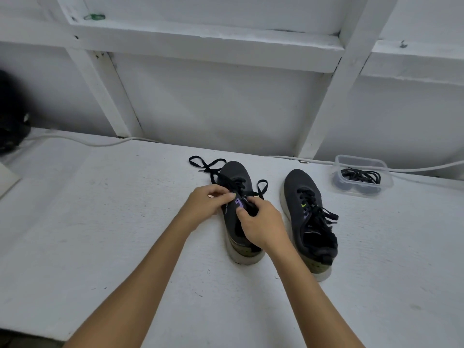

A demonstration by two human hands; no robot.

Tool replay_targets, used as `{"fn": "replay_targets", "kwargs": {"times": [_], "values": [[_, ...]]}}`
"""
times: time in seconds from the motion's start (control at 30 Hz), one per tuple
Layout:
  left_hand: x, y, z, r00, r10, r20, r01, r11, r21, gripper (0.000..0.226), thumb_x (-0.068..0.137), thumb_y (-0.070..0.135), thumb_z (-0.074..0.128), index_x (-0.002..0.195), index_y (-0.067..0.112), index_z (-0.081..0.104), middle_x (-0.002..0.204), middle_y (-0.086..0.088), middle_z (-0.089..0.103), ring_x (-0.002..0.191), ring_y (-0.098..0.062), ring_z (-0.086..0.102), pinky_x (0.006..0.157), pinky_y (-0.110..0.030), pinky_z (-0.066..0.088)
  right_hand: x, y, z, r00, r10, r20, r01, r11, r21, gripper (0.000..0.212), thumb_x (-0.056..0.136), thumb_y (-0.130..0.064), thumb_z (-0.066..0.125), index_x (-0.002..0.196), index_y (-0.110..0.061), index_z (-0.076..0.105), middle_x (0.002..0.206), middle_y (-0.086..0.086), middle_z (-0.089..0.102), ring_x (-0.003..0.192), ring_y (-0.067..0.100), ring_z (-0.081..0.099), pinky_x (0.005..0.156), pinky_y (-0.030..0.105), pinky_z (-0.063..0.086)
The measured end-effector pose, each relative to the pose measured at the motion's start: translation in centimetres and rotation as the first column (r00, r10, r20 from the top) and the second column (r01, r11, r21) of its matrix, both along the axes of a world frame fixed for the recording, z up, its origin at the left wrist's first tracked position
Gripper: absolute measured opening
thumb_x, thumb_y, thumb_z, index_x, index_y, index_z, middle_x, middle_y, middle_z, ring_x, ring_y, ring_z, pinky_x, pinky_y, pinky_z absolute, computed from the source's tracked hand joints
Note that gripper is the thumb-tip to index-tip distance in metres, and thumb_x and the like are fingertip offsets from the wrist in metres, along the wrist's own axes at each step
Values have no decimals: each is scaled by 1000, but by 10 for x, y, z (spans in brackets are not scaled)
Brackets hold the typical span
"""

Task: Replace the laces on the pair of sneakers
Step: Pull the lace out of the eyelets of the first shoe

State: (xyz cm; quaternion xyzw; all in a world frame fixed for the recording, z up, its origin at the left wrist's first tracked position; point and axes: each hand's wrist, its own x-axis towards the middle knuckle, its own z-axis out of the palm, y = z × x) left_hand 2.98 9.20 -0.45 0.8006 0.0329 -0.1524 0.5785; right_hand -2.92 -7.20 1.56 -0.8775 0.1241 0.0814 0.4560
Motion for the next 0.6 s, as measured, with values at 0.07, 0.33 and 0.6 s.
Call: {"fn": "replay_targets", "kwargs": {"times": [0.07, 0.33, 0.6], "values": [[0, -3, -4, 996, 24, 88, -27, 999, 27, 7, 90, 33, 73, 95, 30, 76, 92, 12, 73, 86, -4, 66, 72, -24, 53, 0, 0, 0, 1000, 0, -5, 0, 1000, 0, 39, 95, -42, 60, 131, -27, 63, 122, -4, 66, 113, 16, 61, 97, 32, 51], [8, -6, 3, 842, 539, 9, -530, 831, -168, 13, 102, 33, 53, 96, 23, 60, 95, 1, 69, 83, -12, 66, 76, -37, 55, -2, 0, 3, 1000, -9, -10, 9, 1000, 16, 47, 97, -42, 60, 140, -24, 58, 133, -5, 60, 119, 16, 59, 102, 34, 50], [4, -9, -7, 985, 102, 136, -109, 993, 47, 17, 89, 33, 74, 103, 24, 73, 95, 9, 71, 85, -6, 65, 72, -20, 50, -2, -1, 4, 1000, -1, 3, 1, 1000, 6, 39, 97, -40, 59, 133, -26, 62, 124, -4, 65, 109, 15, 60, 90, 27, 49]]}}
